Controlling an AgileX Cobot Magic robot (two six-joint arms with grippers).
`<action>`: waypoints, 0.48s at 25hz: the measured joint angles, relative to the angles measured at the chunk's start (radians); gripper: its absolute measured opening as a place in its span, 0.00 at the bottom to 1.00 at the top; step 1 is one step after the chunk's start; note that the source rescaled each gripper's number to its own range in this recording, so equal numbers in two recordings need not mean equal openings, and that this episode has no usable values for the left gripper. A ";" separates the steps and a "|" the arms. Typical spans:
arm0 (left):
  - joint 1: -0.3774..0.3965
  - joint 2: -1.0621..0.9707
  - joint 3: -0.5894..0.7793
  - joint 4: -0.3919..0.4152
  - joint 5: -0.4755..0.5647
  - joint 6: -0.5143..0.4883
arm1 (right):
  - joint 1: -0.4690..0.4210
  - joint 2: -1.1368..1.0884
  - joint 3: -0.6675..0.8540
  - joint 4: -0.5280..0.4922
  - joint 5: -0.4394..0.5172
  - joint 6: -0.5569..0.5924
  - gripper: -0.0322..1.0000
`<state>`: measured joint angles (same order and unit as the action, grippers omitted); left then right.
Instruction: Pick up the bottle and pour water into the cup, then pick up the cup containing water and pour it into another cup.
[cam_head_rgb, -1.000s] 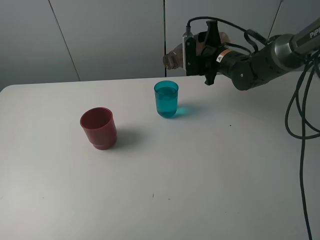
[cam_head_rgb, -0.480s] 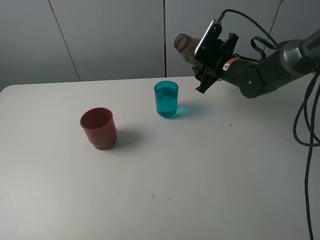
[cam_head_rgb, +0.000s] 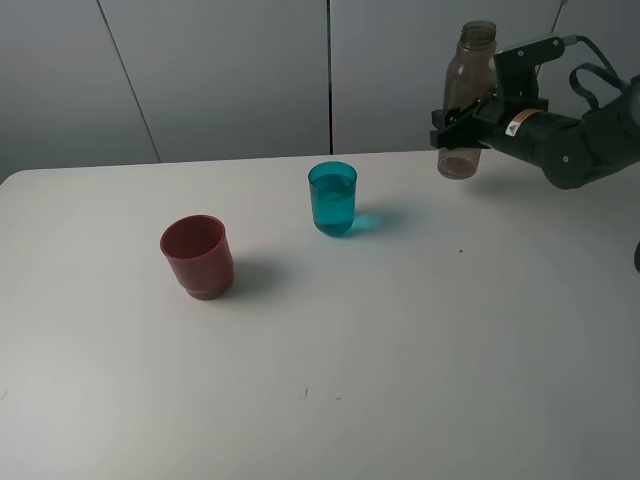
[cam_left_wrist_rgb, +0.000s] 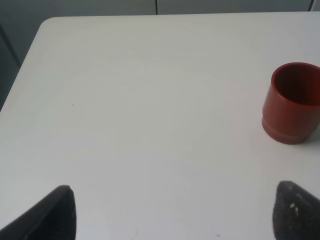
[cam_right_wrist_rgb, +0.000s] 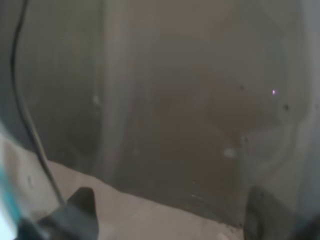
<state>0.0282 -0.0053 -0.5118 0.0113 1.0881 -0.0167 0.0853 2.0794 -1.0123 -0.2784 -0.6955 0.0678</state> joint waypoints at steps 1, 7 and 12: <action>0.000 0.000 0.000 0.000 0.000 0.000 | -0.017 0.011 0.000 -0.004 -0.004 0.016 0.03; 0.000 0.000 0.000 0.000 0.000 -0.002 | -0.047 0.071 0.000 -0.024 -0.027 0.051 0.03; 0.000 0.000 0.000 0.000 0.000 -0.002 | -0.047 0.094 0.000 -0.024 -0.063 0.058 0.03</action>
<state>0.0282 -0.0053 -0.5118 0.0113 1.0881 -0.0188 0.0381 2.1738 -1.0123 -0.3021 -0.7581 0.1257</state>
